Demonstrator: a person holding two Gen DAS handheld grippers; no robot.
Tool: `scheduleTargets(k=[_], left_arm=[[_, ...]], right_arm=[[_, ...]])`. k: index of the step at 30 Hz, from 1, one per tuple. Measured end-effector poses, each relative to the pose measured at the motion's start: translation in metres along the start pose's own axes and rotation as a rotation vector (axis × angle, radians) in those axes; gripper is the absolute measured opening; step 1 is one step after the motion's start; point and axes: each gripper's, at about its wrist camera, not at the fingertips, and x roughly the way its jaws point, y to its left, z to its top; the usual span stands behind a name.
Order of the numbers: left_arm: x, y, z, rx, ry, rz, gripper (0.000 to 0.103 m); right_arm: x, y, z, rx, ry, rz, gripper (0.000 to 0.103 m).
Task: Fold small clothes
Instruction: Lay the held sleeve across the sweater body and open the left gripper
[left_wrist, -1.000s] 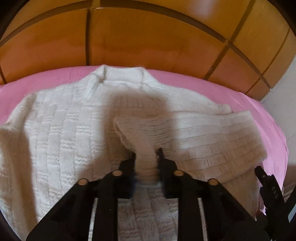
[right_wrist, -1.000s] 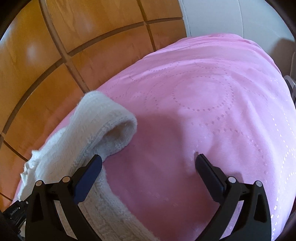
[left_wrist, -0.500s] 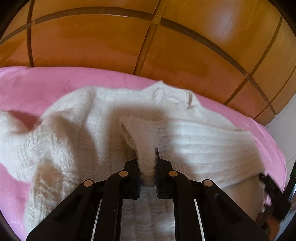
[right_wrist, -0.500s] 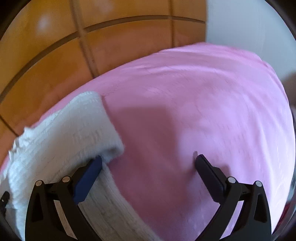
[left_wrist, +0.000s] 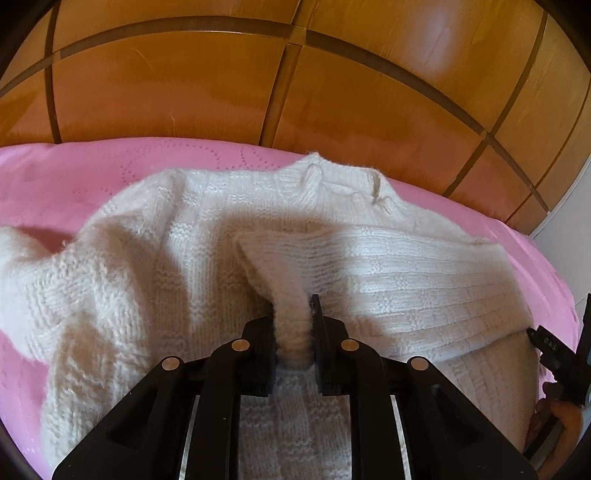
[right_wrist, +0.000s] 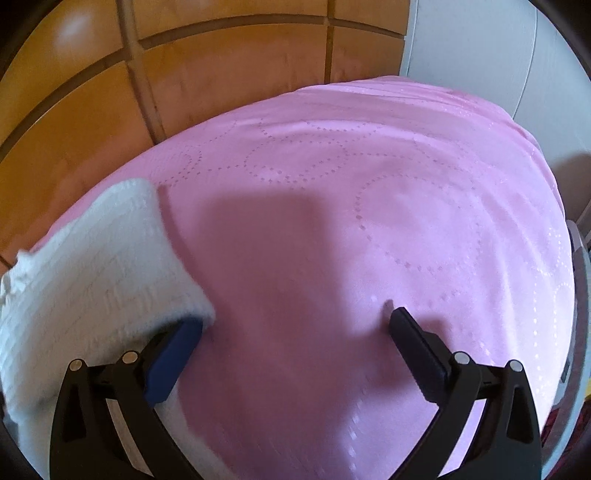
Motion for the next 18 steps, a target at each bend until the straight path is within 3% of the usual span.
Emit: scheduleTargets(k=[5, 6, 10, 13, 15, 18], left_arm=[[-0.002, 0.006, -0.002, -0.034, -0.006, -0.024, 0.019], [-0.002, 0.006, -0.002, -0.034, -0.006, -0.022, 0.023], [-0.001, 0.005, -0.003, -0.029, -0.003, -0.020, 0.027], [0.000, 0.007, -0.003, -0.040, 0.000, -0.031, 0.027], [0.000, 0.009, -0.003, -0.051, 0.000, -0.042, 0.030], [0.000, 0.011, -0.003, -0.058, 0.000, -0.070, 0.037]], right_arm=[[-0.046, 0.018, -0.007, -0.076, -0.234, 0.059, 0.101], [-0.048, 0.027, -0.005, -0.105, -0.256, 0.070, 0.101], [-0.027, 0.065, 0.008, -0.209, -0.201, 0.022, 0.101], [0.008, 0.074, 0.014, -0.250, -0.105, -0.121, 0.101], [0.025, 0.065, 0.018, -0.202, -0.043, -0.102, 0.101], [0.028, 0.058, 0.019, -0.168, -0.026, -0.088, 0.101]])
